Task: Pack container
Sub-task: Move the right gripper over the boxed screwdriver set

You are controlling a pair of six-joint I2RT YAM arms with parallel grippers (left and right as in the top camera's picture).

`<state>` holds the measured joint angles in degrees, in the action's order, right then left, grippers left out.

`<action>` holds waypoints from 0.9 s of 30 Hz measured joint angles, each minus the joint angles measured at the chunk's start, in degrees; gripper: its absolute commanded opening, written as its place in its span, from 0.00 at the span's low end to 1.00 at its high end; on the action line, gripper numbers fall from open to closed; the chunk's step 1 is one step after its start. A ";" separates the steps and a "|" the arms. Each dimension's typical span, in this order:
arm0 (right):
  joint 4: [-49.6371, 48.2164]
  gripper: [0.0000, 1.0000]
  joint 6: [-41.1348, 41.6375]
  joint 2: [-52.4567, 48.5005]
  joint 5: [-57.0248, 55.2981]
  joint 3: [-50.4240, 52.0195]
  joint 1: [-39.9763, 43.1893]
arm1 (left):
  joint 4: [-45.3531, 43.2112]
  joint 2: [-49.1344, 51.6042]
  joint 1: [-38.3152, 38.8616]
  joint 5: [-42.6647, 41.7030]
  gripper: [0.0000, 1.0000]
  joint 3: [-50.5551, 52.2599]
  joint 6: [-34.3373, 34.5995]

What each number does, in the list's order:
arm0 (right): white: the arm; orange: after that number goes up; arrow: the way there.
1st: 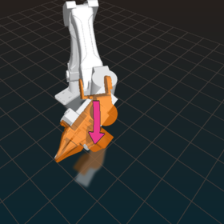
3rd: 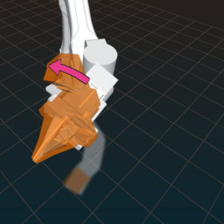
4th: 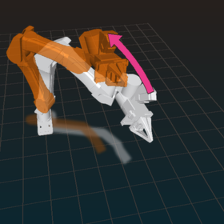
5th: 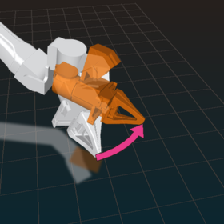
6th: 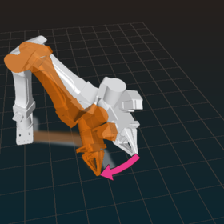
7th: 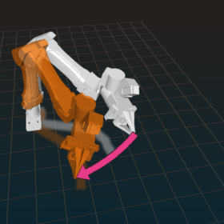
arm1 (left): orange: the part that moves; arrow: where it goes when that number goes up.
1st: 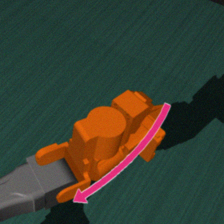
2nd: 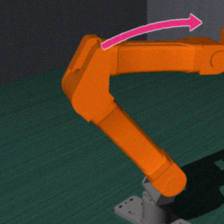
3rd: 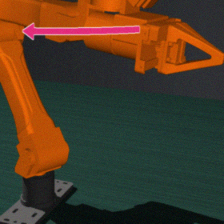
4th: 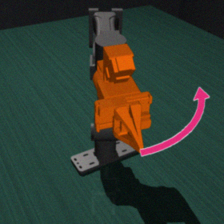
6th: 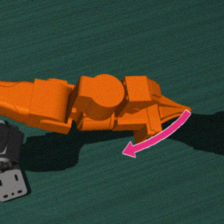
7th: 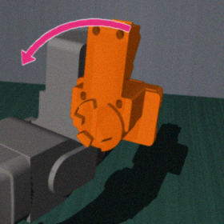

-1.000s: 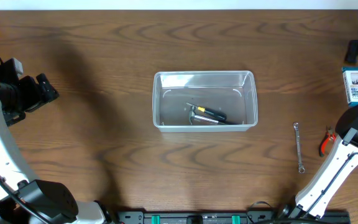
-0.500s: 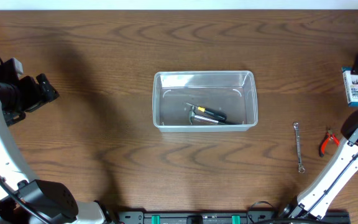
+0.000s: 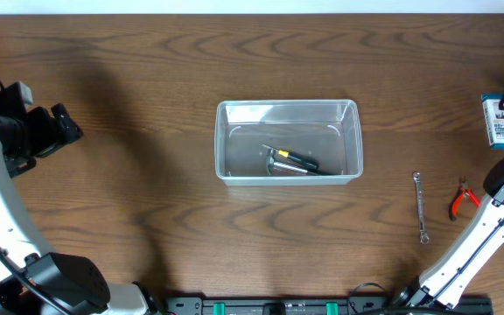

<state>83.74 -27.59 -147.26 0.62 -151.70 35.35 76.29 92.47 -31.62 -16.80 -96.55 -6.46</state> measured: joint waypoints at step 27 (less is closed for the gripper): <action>-0.28 0.99 -2.19 -5.33 -3.04 0.00 0.00 | 0.00 0.00 -0.02 0.00 0.98 0.00 0.00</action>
<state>83.46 -29.78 -152.59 -2.42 -151.70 35.35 76.29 92.47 -31.64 -16.80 -96.55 -6.46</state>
